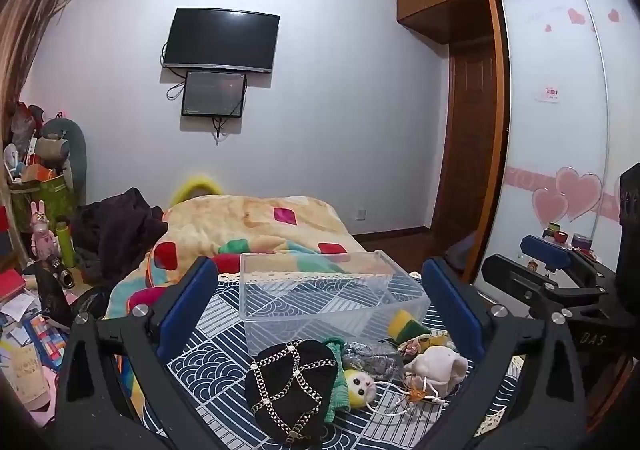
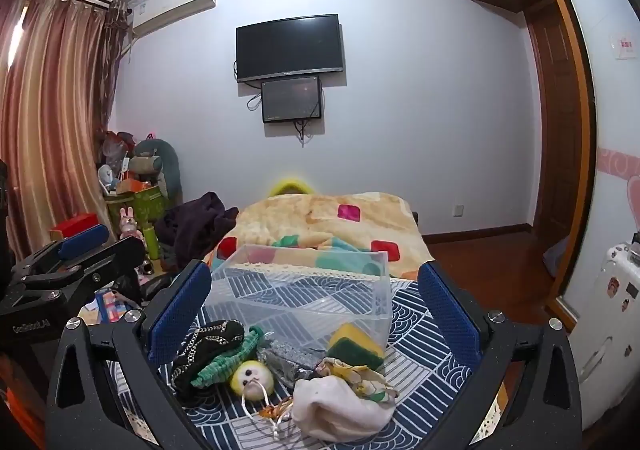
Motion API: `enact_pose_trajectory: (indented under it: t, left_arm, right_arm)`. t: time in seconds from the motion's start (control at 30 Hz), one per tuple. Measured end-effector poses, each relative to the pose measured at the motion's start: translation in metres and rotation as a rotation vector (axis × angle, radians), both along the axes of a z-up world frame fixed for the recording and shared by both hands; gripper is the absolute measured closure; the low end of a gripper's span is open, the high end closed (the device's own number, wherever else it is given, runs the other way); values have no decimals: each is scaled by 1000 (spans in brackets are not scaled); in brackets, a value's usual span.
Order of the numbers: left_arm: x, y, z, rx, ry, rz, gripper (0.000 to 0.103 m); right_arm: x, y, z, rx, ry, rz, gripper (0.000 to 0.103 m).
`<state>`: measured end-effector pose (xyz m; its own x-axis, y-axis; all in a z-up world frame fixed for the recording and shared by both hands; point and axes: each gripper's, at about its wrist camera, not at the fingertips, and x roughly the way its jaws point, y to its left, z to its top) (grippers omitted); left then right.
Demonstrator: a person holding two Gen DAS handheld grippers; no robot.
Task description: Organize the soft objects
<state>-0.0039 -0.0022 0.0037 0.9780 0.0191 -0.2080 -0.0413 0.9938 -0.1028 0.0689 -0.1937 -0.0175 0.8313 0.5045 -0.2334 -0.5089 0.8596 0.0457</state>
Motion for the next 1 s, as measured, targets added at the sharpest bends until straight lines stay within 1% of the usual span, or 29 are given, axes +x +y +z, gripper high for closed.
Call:
enact_pose_trajectory:
  t: [1.0]
  left_arm:
    - [-5, -4, 3, 9, -17, 0, 0]
  right_arm:
    - [-5, 0, 5, 5, -4, 2, 0]
